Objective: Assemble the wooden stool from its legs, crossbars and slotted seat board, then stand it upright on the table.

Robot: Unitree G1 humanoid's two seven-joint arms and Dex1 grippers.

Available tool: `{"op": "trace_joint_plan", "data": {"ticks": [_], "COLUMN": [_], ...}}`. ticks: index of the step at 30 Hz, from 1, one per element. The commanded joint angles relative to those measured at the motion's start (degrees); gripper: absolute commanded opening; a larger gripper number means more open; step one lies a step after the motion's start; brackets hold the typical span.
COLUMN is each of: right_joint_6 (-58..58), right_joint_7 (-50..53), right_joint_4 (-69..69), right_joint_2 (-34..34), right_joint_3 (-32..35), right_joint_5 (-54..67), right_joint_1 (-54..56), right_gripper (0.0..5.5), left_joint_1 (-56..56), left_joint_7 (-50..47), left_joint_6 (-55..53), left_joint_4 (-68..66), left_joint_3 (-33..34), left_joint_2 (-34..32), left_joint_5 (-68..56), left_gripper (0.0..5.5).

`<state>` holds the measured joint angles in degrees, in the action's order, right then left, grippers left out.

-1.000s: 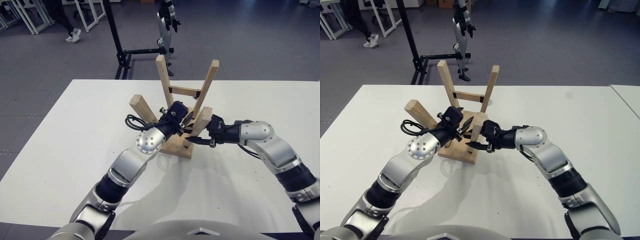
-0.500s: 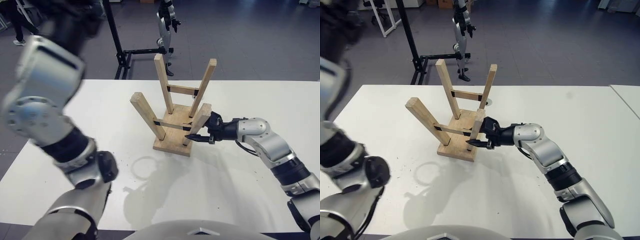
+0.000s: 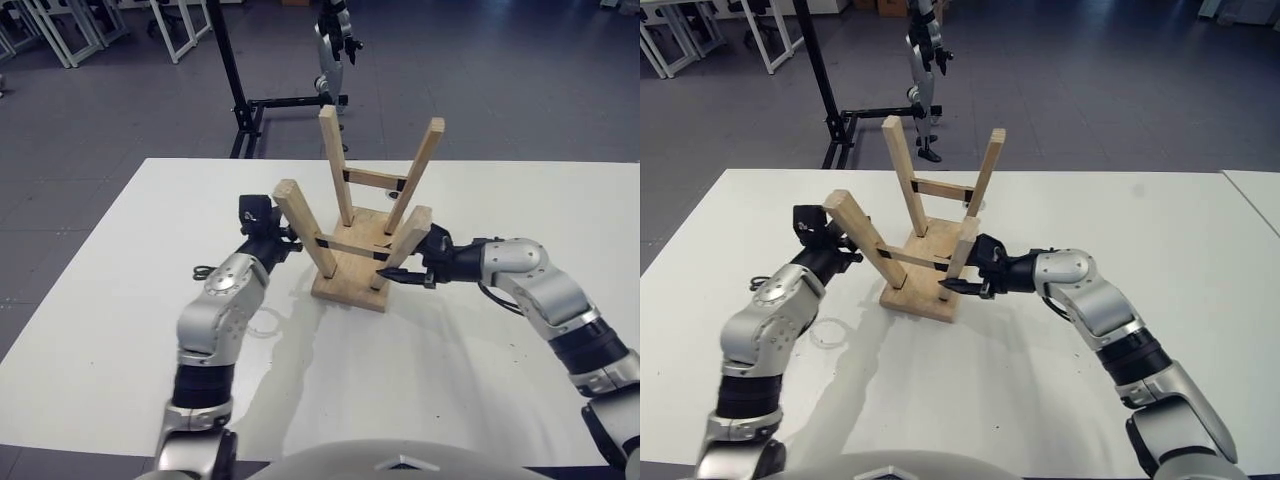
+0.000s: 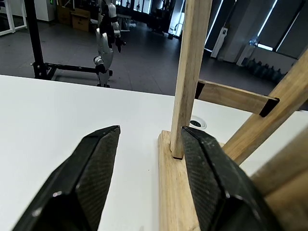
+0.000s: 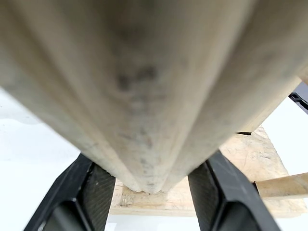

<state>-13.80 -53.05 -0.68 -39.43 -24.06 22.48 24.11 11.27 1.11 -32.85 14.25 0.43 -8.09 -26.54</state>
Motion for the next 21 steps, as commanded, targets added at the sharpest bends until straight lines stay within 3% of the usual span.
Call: {"op": "trace_joint_plan", "data": {"ticks": [1,5,10,13,20,21], "right_joint_6": [-11.03,-3.14,13.38,19.76,22.34,22.0], "right_joint_7": [-0.42,-7.95,-18.95,-19.42,-22.79,-22.96], "right_joint_4": [-8.72,-9.26,-15.53,-21.75,-25.45,-25.23], "right_joint_2": [-2.36,-4.16,-3.49,-1.31,2.85,3.29], "right_joint_3": [-13.12,-12.23,-9.92,-8.6,-3.41,-2.81], "right_joint_5": [-12.81,-9.88,-7.01,-8.93,-4.9,-4.32], "right_joint_1": [-11.04,-11.93,-13.48,-9.56,-1.83,-1.14], "right_gripper": [2.02,2.02,2.02,2.02,2.02,2.41], "left_joint_1": [-0.1,-3.95,-2.61,-2.51,-4.38,-4.8], "left_joint_7": [15.94,19.53,23.01,24.33,24.08,23.92], "left_joint_6": [-1.0,0.57,3.19,3.69,4.96,5.25], "left_joint_4": [15.07,8.05,-0.73,-1.89,-1.9,-1.92], "left_joint_3": [-16.5,-4.78,7.06,7.78,5.76,5.48], "left_joint_2": [9.22,-1.8,-9.42,-9.77,-7.93,-7.61], "left_joint_5": [-15.2,-10.09,-8.37,-7.93,-6.43,-6.16], "left_gripper": [2.38,2.38,2.38,2.38,2.38,2.38]}}
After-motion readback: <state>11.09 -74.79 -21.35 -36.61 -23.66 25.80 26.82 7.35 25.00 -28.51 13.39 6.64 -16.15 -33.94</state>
